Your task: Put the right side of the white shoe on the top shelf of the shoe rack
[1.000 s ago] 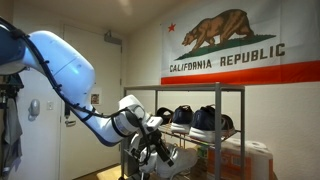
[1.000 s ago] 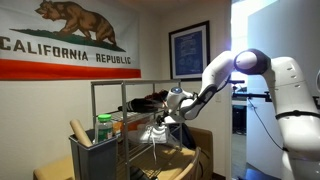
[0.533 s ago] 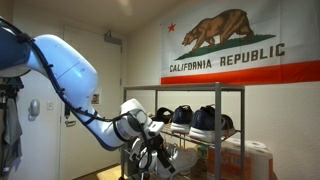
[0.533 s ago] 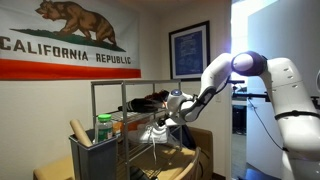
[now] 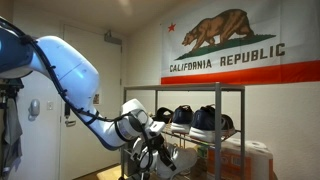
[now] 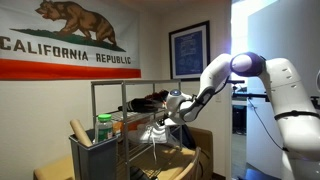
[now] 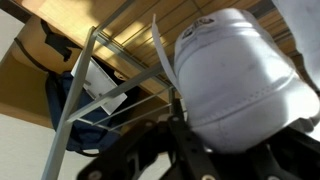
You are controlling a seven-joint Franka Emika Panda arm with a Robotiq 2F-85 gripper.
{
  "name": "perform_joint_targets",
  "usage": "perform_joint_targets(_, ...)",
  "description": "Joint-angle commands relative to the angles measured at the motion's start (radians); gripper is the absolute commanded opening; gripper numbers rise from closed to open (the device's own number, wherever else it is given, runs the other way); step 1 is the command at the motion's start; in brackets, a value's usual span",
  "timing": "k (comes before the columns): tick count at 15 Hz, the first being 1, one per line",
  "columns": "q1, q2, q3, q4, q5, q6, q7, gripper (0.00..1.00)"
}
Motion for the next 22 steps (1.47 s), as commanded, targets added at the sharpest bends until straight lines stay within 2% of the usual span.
perform_joint_targets(1, 0.005, 0.015, 0.005, 0.026, 0.022, -0.038, 0.001, 0.08)
perform_joint_targets(4, 0.004, 0.01, 0.008, 0.025, 0.032, -0.051, -0.004, 0.04)
perform_joint_targets(5, 0.004, 0.008, 0.008, 0.024, 0.032, -0.053, -0.003, 0.07)
perform_joint_targets(13, 0.001, -0.056, 0.016, -0.028, 0.054, -0.089, -0.017, 0.07)
perform_joint_targets(22, 0.002, -0.268, -0.004, -0.263, 0.025, -0.128, 0.024, 0.07)
